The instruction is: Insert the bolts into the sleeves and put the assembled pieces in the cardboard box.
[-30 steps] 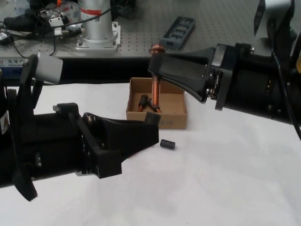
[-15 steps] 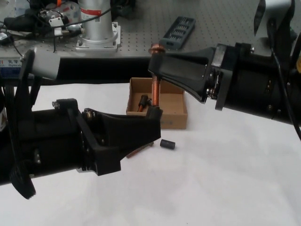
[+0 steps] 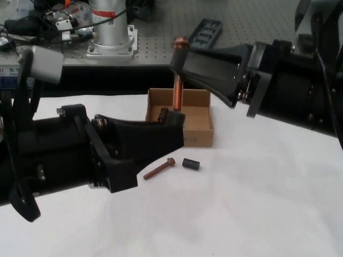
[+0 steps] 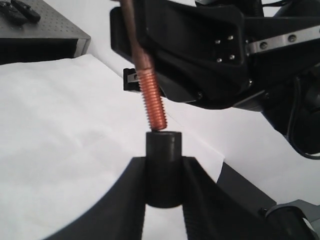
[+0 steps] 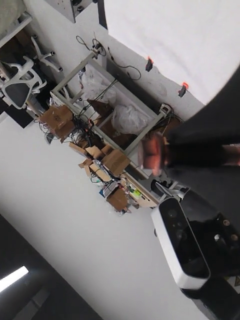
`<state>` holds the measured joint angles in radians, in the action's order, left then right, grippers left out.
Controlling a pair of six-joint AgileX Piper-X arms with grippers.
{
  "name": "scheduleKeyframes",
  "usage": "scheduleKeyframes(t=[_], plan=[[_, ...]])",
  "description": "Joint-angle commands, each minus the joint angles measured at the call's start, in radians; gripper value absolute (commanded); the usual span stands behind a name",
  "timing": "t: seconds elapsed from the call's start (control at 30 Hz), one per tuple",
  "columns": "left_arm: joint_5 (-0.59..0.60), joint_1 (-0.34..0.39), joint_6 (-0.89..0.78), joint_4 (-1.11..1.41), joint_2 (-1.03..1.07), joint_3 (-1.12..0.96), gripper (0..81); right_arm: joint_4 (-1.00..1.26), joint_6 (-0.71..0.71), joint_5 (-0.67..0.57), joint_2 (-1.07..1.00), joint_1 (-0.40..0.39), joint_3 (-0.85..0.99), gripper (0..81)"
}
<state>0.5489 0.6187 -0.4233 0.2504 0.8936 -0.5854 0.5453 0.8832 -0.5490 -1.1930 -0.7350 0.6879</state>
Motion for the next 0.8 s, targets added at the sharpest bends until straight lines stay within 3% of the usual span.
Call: scheduleKeyframes(t=[0.0,0.77], plan=[[-0.006,-0.002,-0.01,0.037,-0.001,-0.006,0.6,0.026,-0.009,0.0,0.001,-0.001,0.017,1.9],[-0.051,-0.002,-0.01,0.118,-0.001,-0.006,0.6,0.014,-0.076,0.008,0.009,-0.001,0.012,1.9]])
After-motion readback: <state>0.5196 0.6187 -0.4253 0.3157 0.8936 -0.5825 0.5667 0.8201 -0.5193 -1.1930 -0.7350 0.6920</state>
